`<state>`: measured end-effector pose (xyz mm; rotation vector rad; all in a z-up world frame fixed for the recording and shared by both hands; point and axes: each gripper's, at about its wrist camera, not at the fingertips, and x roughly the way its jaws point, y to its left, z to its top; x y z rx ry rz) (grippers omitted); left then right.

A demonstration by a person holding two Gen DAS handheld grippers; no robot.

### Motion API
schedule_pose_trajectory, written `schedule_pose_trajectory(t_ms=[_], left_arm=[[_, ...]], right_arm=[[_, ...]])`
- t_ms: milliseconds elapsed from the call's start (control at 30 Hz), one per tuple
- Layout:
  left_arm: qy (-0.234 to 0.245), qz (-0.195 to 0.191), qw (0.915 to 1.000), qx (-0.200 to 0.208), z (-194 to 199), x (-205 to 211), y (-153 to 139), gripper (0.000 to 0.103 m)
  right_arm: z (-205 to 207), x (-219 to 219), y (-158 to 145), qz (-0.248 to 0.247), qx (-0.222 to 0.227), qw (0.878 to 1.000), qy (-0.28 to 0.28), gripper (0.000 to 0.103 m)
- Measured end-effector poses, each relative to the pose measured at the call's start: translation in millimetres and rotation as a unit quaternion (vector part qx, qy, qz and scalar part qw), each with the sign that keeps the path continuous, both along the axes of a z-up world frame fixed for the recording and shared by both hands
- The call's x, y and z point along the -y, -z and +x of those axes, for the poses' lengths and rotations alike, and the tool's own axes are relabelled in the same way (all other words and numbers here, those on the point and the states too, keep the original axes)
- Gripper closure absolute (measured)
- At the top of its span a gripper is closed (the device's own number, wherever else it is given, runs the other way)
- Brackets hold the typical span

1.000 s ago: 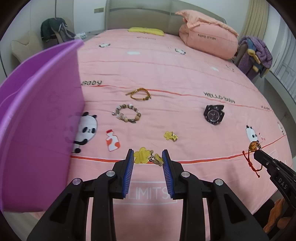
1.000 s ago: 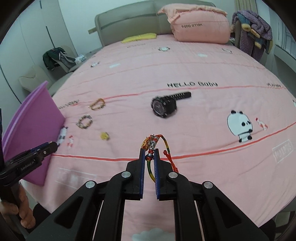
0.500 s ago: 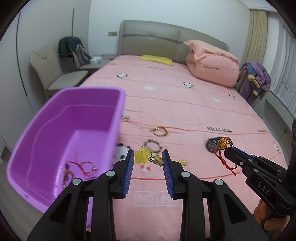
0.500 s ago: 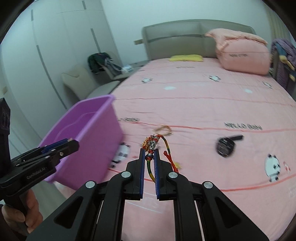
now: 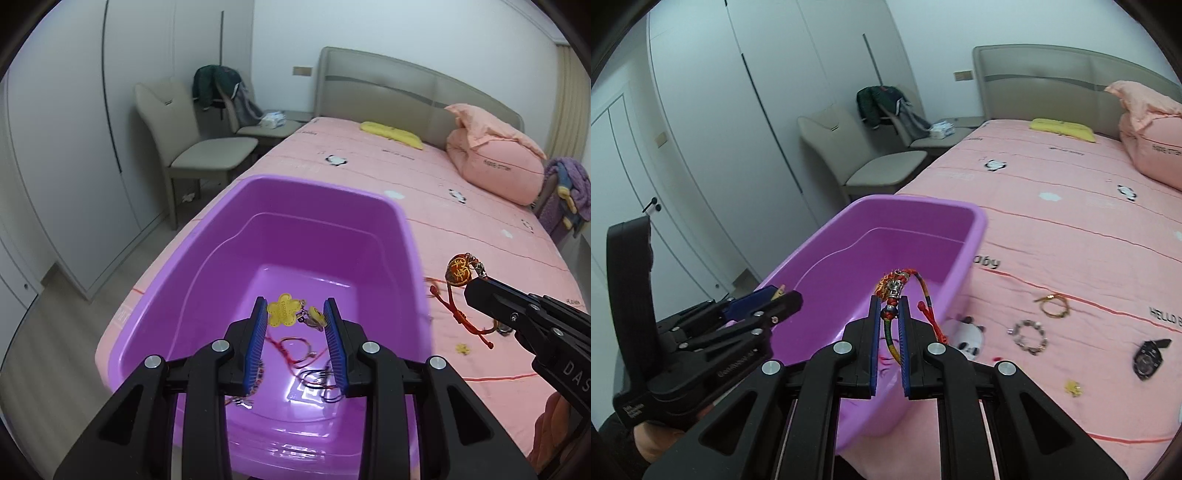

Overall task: Organize jewelry
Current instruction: 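Carry both items over the purple tub and open both tools to drop them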

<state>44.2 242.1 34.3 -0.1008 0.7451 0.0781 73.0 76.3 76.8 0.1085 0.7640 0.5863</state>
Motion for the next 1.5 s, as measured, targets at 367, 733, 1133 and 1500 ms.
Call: schedule_pose_trajectory(t_ms=[367, 733, 1133, 1500], left_arm=[[-0.037, -0.009, 0.9984, -0.043, 7, -42, 37, 0.072], [-0.068, -0.007, 0.9964, -0.051, 7, -49, 39, 0.026], [-0.084, -0.014, 0.9951, -0.050, -6, -48, 32, 0.015], [-0.077, -0.012, 0.9958, -0.049, -17, -35, 27, 0.012]], right_arm=[[23, -65, 29, -0.041, -0.049, 0.997, -0.039, 0.094], [31, -63, 40, -0.079, -0.057, 0.995, -0.023, 0.063], [25, -43, 38, -0.065, -0.061, 0.996, -0.010, 0.054], [16, -21, 35, -0.052, -0.064, 0.997, 0.000, 0.050]])
